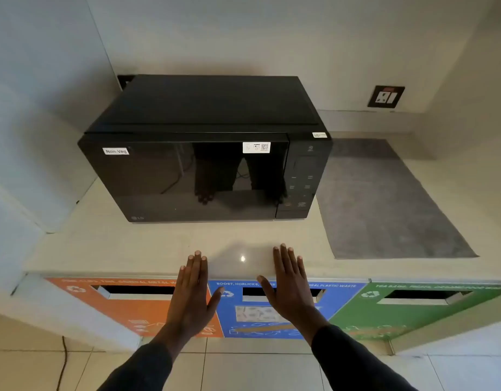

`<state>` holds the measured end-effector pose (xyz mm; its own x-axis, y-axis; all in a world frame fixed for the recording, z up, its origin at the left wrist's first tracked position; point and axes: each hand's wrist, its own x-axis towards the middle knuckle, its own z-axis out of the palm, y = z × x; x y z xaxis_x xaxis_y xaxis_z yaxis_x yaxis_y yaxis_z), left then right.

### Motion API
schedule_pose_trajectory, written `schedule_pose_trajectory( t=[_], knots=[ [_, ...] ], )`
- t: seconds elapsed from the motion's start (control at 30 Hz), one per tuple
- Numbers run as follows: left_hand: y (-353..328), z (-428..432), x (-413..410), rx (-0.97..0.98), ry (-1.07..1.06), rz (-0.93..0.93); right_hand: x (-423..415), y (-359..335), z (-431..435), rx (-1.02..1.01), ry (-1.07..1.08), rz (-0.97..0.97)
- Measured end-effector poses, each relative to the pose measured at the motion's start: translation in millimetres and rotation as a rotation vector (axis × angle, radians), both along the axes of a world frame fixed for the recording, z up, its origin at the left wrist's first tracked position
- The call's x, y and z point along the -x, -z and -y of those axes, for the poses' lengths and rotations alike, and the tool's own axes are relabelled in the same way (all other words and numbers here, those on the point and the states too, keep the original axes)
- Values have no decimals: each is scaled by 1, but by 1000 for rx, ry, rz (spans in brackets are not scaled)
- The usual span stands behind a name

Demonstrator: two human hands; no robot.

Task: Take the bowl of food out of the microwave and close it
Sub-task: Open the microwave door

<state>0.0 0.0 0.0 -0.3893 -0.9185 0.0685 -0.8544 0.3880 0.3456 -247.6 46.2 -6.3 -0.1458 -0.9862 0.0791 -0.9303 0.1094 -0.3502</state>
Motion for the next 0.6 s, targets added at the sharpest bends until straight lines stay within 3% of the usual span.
schedule_pose_trajectory(
  t=[0.23,0.4,0.6],
  knots=[
    [-21,7,7,69,65,-72,20,-31,29,87,150,111],
    [-101,46,42,320,143,-152,50,-50,64,257,364,254],
    [-200,105,68,583,80,-109,70,-51,98,196,445,398]
  ],
)
